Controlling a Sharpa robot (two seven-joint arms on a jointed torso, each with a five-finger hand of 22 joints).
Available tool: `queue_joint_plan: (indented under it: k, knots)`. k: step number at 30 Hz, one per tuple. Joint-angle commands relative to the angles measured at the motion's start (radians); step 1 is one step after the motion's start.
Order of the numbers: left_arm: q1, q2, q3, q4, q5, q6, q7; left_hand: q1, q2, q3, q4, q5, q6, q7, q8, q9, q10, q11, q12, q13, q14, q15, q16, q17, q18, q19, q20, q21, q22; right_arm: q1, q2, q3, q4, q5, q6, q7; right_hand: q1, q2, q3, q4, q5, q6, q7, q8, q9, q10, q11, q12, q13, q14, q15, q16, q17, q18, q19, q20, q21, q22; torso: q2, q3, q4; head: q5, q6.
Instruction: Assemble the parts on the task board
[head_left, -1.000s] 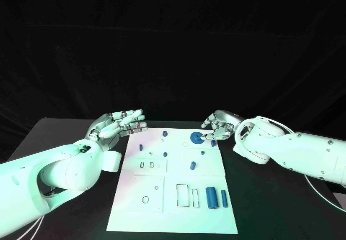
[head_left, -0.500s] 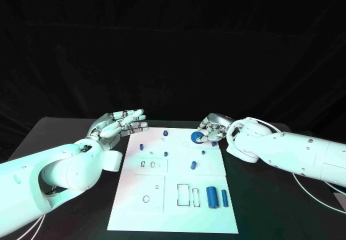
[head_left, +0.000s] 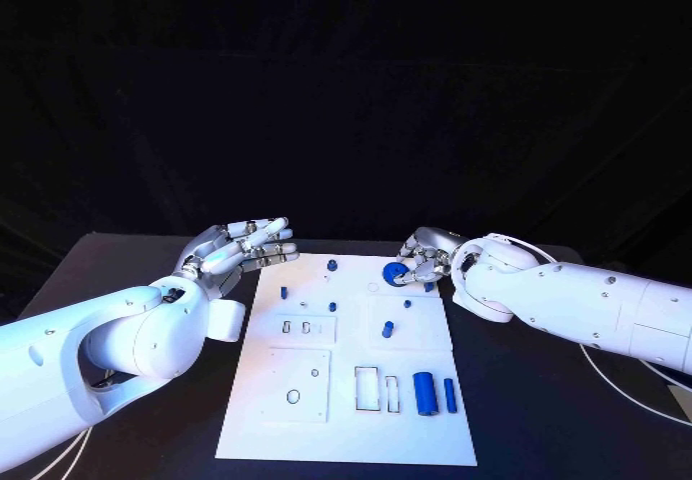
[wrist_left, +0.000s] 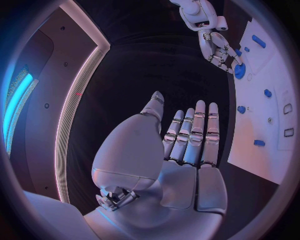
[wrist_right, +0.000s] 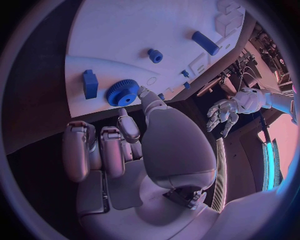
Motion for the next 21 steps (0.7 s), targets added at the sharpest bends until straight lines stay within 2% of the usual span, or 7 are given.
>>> queue_joint_plan:
  k: [1,9,18,21]
  knots:
    - [0.001,0.001,0.001,0.0,0.002,0.021,0.005,0.001,0.009,0.003,-0.006,0.005,0.002,0.051,0.004,0.002,-0.008,0.001,0.003,0.001,-0.004,0.003,0.0,-0.001,0.007,0.004,0.0,-0.003,-0.001,-0.001,0.002,0.0,-0.008,-0.041,0.004,-0.005,0.008,0.001,-0.005,0.004,0.006,-0.005,-0.001,0.003,0.001,0.0,0.004,0.005,0.001,0.094,0.007,0.004,0.219,-0.016,0.005,0.004,0.003,0.08,0.0,0.0005,0.0011,0.0,-0.002]
    - [0.001,0.001,0.001,-0.002,0.002,0.02,0.003,0.001,0.009,0.003,-0.006,0.005,0.002,0.051,0.004,0.002,-0.008,0.001,0.003,0.001,-0.004,0.003,0.0,-0.001,0.007,0.004,0.0,-0.003,-0.001,-0.001,0.009,0.0,-0.017,-0.048,0.007,-0.001,0.01,0.003,-0.004,0.004,0.007,-0.004,-0.001,0.005,0.001,0.0,0.004,0.006,0.002,0.094,0.007,0.004,0.219,-0.016,0.005,0.004,0.003,0.081,0.001,0.0007,-0.0015,0.002,-0.005]
    - [0.001,0.004,0.001,-0.004,0.002,0.022,0.001,0.001,0.009,0.003,-0.006,0.005,0.002,0.051,0.004,0.002,-0.008,0.001,0.003,0.001,-0.004,0.003,0.0,-0.001,0.007,0.004,0.0,-0.003,-0.001,-0.004,0.021,0.0,-0.032,-0.05,0.019,0.003,0.017,0.008,-0.002,0.005,0.005,0.002,-0.002,0.012,0.004,-0.002,0.003,0.007,0.003,0.094,0.007,0.004,0.219,-0.016,0.004,0.005,0.003,0.081,0.001,0.0014,0.0002,0.002,-0.009]
    - [0.001,0.004,0.001,-0.004,0.002,0.023,0.001,0.001,0.009,0.003,-0.006,0.005,0.002,0.051,0.004,0.002,-0.008,0.001,0.003,0.001,-0.004,0.003,0.0,-0.001,0.007,0.004,0.0,-0.003,-0.001,-0.005,0.023,0.0,-0.035,-0.05,0.022,0.004,0.018,0.009,-0.002,0.005,0.005,0.003,-0.003,0.014,0.005,-0.002,0.003,0.007,0.004,0.094,0.007,0.004,0.22,-0.016,0.004,0.005,0.003,0.082,0.0,0.0011,-0.001,0.003,-0.01]
